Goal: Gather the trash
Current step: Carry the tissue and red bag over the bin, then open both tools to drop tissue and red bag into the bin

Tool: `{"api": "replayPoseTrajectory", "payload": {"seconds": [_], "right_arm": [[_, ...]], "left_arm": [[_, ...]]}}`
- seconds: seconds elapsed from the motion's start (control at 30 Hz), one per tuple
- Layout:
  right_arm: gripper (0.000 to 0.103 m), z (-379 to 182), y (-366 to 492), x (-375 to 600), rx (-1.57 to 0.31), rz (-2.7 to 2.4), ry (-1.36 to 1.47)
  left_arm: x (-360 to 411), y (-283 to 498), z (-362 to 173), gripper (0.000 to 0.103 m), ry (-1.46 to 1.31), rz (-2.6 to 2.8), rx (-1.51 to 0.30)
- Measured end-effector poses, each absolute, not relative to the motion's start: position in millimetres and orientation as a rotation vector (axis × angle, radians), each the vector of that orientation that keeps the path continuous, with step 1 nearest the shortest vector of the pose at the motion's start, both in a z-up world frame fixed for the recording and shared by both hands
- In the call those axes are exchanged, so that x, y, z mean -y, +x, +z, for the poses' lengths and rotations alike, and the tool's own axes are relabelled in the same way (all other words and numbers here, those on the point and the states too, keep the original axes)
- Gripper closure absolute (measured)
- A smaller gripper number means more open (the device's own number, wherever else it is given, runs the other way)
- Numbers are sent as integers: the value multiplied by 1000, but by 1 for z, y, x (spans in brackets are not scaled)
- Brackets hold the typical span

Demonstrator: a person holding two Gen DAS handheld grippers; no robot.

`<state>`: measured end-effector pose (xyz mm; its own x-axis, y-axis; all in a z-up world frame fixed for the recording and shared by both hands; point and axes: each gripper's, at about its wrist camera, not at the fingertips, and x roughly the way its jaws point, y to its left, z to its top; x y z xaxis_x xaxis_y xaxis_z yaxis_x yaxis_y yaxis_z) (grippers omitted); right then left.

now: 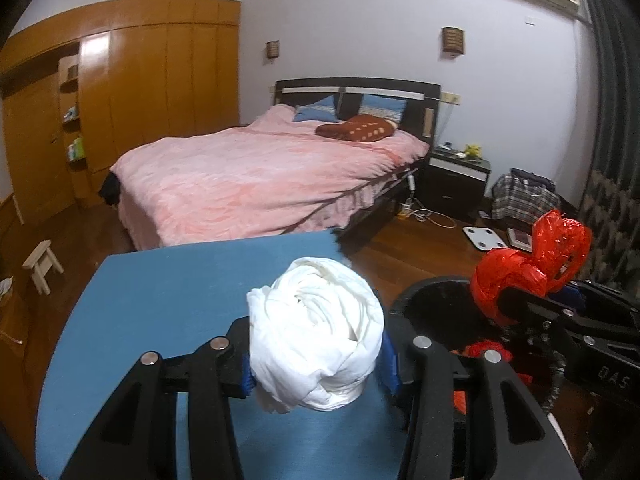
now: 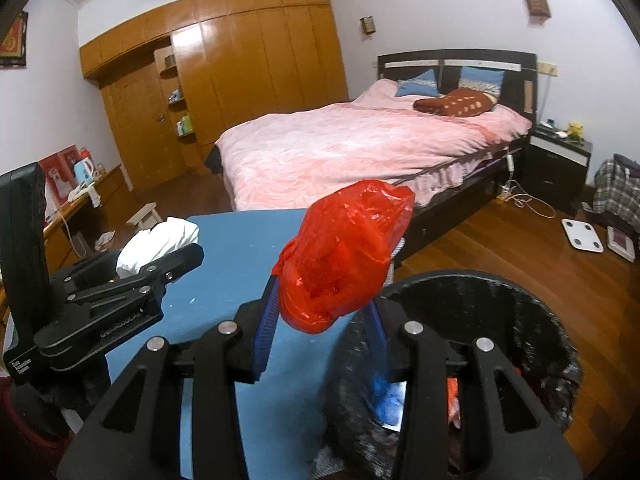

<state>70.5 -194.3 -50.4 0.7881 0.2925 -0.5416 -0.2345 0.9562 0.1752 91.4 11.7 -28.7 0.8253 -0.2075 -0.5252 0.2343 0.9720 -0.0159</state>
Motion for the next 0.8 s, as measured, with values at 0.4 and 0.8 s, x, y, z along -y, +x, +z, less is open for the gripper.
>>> {"api": "replayPoseTrajectory", "payload": {"seconds": [0.4, 0.8], "right_arm": [[63, -53, 43, 262, -583, 164, 129], [63, -80, 39, 319, -623, 44, 152]], "left_arm": [[63, 81, -28, 56, 91, -360, -534], [124, 94, -47, 56, 126, -455, -546]]}}
